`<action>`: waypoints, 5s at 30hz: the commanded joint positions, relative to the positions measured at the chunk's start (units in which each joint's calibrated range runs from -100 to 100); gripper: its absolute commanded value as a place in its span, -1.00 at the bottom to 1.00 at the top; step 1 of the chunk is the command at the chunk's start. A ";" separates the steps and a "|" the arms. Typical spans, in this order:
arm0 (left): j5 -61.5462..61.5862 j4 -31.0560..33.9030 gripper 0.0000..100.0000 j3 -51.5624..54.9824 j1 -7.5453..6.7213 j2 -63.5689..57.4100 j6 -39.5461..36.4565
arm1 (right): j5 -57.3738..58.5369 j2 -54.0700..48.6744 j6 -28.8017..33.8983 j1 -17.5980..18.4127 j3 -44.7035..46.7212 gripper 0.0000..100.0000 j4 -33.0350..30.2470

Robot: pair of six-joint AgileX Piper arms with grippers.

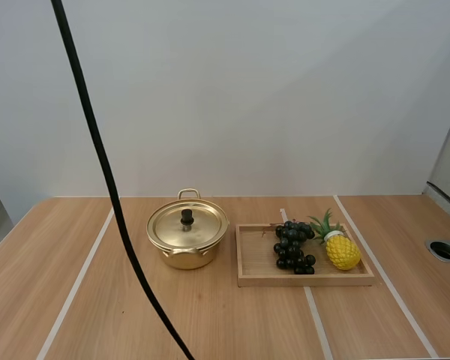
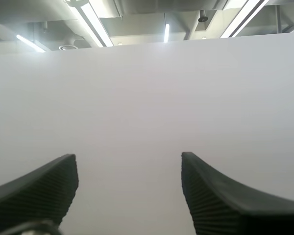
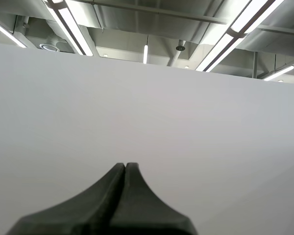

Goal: Open the pot, put the grape inside, and close it

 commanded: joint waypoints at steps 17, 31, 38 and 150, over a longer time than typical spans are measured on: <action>2.84 0.98 1.00 -0.49 0.05 -0.21 3.39 | 0.20 -0.58 -0.41 0.09 -0.61 1.00 -1.34; 38.89 -13.36 1.00 -0.49 0.05 8.90 22.59 | 42.18 -0.58 0.00 0.09 -0.34 1.00 -1.69; 48.62 -19.67 1.00 -0.49 0.05 13.05 33.90 | 50.09 -0.58 -6.44 0.09 -0.34 1.00 -0.92; 52.90 -24.75 1.00 1.11 -2.76 67.40 57.53 | 80.66 12.79 -23.11 -2.39 -0.34 1.00 17.30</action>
